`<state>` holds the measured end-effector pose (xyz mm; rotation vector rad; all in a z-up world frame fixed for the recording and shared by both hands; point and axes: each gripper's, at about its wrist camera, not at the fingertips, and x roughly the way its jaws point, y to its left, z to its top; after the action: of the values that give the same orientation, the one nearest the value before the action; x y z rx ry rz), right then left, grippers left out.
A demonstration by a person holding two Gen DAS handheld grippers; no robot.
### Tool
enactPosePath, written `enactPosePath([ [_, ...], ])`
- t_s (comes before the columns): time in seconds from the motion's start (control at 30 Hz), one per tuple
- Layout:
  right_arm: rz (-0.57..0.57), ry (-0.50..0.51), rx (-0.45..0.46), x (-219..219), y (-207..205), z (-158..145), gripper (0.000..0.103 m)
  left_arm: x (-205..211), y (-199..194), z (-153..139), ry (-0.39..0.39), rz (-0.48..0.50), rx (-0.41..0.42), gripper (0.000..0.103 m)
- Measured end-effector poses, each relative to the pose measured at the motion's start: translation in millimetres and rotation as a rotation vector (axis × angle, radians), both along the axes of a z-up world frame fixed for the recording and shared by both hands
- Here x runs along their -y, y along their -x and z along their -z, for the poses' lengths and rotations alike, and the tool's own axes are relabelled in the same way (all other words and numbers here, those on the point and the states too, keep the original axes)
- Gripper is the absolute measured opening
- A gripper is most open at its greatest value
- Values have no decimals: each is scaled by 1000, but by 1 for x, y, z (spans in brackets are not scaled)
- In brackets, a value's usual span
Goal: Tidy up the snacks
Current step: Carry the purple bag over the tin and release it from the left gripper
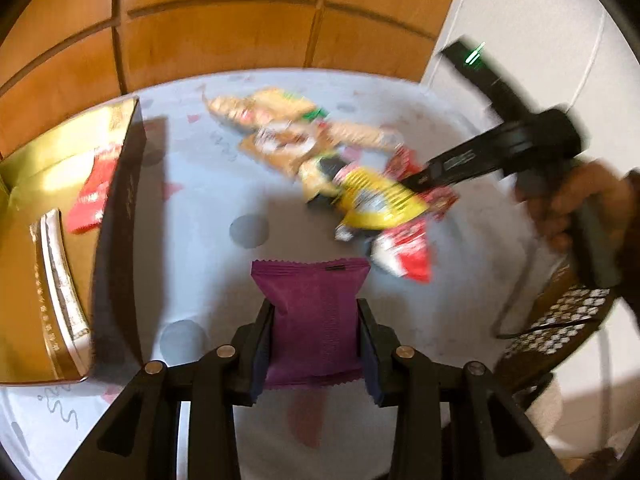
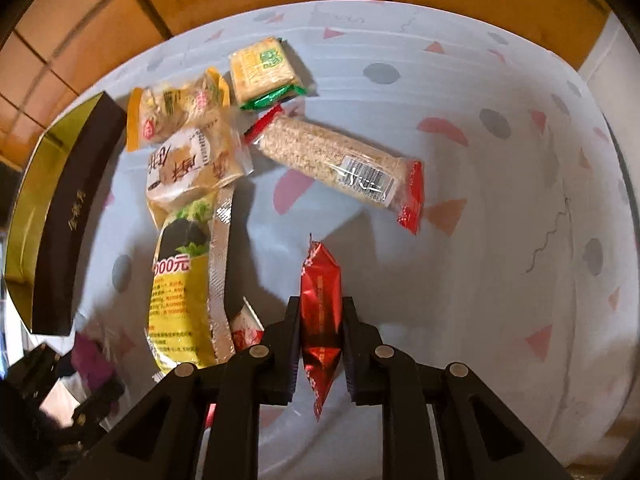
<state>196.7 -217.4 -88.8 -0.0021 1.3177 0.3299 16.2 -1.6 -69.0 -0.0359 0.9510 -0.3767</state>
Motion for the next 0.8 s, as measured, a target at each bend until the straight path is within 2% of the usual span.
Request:
enactPosePath([
  [0.13,7,-3,16,1,-2,0,19,-22,10,-37,91,-40,60,38],
  [0.2,-1,8,24,0,-5,0,19,-46,10,-55,159,-105,74,38],
  [0.3,-17,29,38,-5,-2,-3,19,-83,5,-71,206,-211,80,38],
  [0.4,-45,64,57,-14,2,-3,19,-117,-3,-79,176,-337,89,38],
  [0.5,-64,89,74,-20,3,-3,19,-145,-16,-73,166,-432,45,38],
  [0.8,-98,135,103,-39,15,-1,19,-179,-64,-66,94,-519,18,38],
])
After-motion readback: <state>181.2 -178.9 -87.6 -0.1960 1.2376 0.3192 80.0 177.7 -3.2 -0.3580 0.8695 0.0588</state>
